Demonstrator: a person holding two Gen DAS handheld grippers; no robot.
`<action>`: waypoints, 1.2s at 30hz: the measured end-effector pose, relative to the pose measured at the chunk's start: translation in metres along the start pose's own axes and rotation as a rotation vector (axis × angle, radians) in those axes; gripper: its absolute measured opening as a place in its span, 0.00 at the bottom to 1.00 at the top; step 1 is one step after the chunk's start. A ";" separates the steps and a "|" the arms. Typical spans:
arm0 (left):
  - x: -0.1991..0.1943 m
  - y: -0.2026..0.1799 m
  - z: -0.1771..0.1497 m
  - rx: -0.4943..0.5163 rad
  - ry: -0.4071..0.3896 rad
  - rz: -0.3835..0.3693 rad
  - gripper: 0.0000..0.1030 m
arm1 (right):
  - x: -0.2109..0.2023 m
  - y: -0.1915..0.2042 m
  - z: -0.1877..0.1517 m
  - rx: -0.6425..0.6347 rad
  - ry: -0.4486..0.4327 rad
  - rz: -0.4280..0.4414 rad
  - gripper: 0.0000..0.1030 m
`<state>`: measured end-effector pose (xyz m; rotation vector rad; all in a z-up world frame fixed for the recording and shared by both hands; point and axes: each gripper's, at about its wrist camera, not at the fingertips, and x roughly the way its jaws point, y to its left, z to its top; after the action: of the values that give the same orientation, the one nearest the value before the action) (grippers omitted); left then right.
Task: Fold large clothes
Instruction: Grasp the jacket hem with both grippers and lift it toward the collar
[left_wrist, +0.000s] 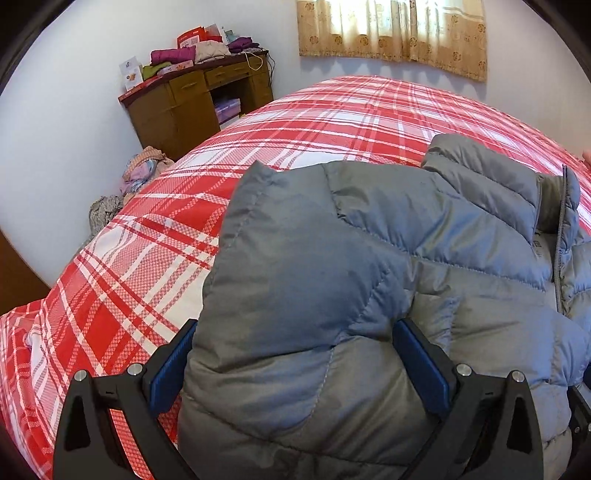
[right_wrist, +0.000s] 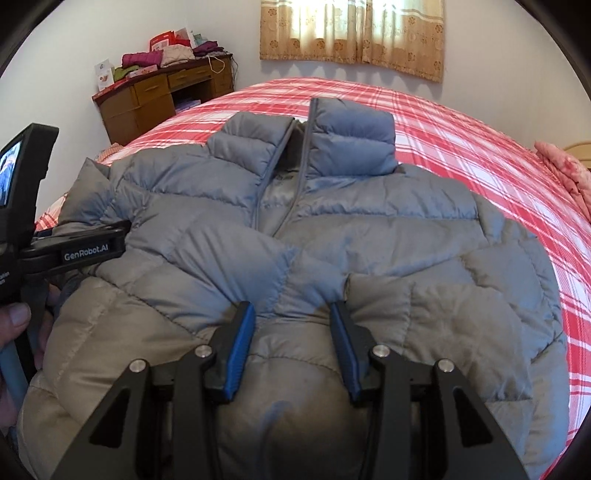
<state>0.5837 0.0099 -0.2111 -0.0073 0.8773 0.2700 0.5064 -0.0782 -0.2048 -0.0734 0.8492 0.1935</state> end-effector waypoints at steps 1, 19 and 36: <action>0.000 -0.001 0.000 0.004 -0.001 0.004 0.99 | 0.000 0.001 0.000 -0.003 -0.001 -0.004 0.45; -0.014 0.018 0.015 -0.021 -0.008 -0.023 0.99 | -0.012 -0.012 0.019 0.034 0.063 0.109 0.82; 0.019 0.010 0.036 -0.017 -0.020 -0.010 0.99 | 0.077 -0.121 0.179 0.425 0.158 0.012 0.92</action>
<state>0.6201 0.0280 -0.2015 -0.0251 0.8544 0.2680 0.7120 -0.1603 -0.1461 0.3179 1.0327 0.0158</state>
